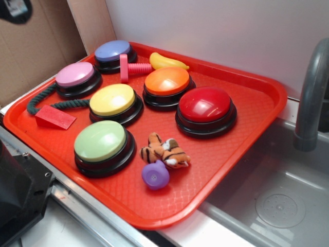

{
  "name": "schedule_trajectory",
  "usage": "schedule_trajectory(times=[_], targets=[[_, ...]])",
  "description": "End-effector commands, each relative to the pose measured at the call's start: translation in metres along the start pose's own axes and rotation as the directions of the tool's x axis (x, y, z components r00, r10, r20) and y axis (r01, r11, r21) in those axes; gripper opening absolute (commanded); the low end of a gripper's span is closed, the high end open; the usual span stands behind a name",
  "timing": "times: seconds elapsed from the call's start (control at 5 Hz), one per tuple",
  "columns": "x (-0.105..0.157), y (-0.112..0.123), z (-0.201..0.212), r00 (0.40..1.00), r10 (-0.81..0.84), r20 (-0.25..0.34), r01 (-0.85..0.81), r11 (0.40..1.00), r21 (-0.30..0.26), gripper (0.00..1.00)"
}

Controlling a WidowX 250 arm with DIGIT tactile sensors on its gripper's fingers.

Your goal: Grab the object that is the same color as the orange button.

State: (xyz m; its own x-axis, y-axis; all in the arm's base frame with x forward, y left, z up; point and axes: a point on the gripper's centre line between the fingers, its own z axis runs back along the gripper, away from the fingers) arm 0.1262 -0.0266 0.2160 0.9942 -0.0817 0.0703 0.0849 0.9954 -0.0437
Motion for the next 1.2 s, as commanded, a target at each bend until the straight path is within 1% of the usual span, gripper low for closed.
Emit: schedule_trajectory(times=[0.0,0.2,0.4,0.6,0.8,1.0], targets=[[0.025,-0.024,-0.036,0.968,-0.253,-0.001,0.253,0.967,0.027,1.00],[0.039,-0.036,-0.062,0.936,-0.351,0.002,0.351,0.936,0.001,1.00],[0.057,-0.056,-0.096,0.909,-0.417,-0.012,0.417,0.908,0.035,1.00],[0.067,-0.065,-0.124,0.890,-0.456,-0.003,0.456,0.890,0.014,1.00],[0.072,-0.075,-0.149,0.891,-0.453,-0.007,0.453,0.891,0.005,1.00],[0.071,-0.078,-0.170,0.893,-0.450,-0.029,0.449,0.893,-0.023,1.00]])
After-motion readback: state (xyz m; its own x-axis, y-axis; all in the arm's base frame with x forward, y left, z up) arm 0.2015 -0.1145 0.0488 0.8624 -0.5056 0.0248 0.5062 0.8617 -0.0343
